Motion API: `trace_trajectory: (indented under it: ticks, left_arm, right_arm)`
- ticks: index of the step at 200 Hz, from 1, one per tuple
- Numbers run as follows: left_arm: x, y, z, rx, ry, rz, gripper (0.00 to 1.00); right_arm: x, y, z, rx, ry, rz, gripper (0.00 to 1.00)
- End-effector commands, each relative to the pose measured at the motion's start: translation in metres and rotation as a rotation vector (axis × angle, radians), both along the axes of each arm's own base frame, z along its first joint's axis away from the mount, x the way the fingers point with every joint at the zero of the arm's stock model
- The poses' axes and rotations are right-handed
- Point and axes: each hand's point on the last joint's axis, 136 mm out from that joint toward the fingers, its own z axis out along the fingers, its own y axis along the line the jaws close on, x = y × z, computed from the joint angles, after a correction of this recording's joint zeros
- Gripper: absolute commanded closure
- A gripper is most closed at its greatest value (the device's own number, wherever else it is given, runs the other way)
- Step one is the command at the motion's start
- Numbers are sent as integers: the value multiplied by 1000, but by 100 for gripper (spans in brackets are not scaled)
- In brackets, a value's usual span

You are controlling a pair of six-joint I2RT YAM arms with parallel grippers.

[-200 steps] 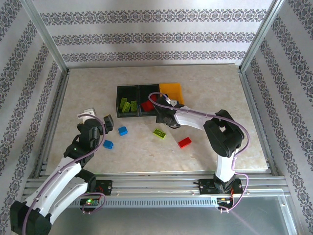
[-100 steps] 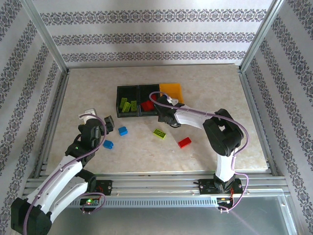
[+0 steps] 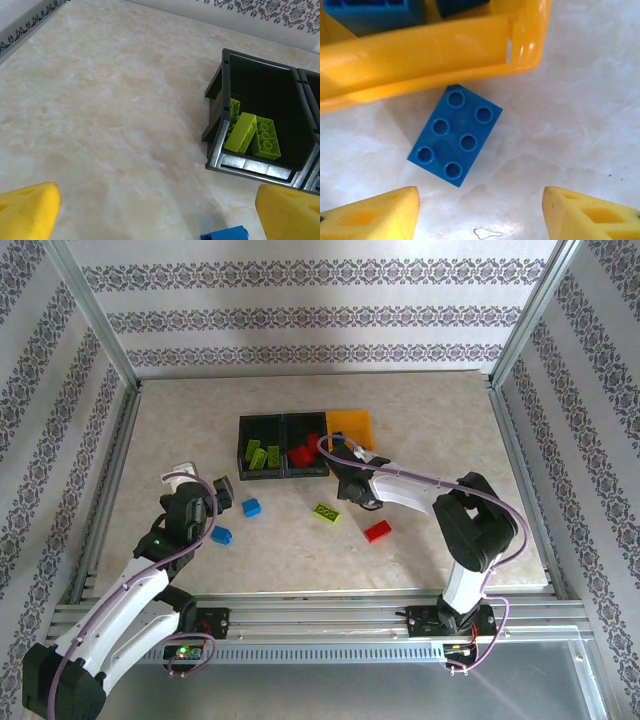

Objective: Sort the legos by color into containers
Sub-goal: Pick up the lego from the center of the table.

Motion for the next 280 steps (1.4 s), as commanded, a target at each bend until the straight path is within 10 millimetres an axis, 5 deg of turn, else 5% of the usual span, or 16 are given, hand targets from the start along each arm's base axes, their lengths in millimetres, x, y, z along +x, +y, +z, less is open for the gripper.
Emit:
trace_trajectory:
  ticks: [1, 46, 162, 212, 280]
  left_arm:
    - [2, 5, 2, -11, -11, 29, 0]
    - [2, 6, 2, -8, -7, 33, 0]
    - [2, 5, -6, -9, 12, 28, 0]
    - [1, 4, -6, -8, 15, 25, 0]
    - [1, 5, -8, -10, 16, 30, 0]
  right_arm:
    - [5, -3, 7, 24, -25, -29, 31]
    - [22, 16, -4, 71, -30, -15, 28]
    - [41, 7, -37, 64, -14, -37, 40]
    - [33, 5, -27, 87, -20, -30, 64]
    - [14, -1, 17, 106, -88, -9, 74]
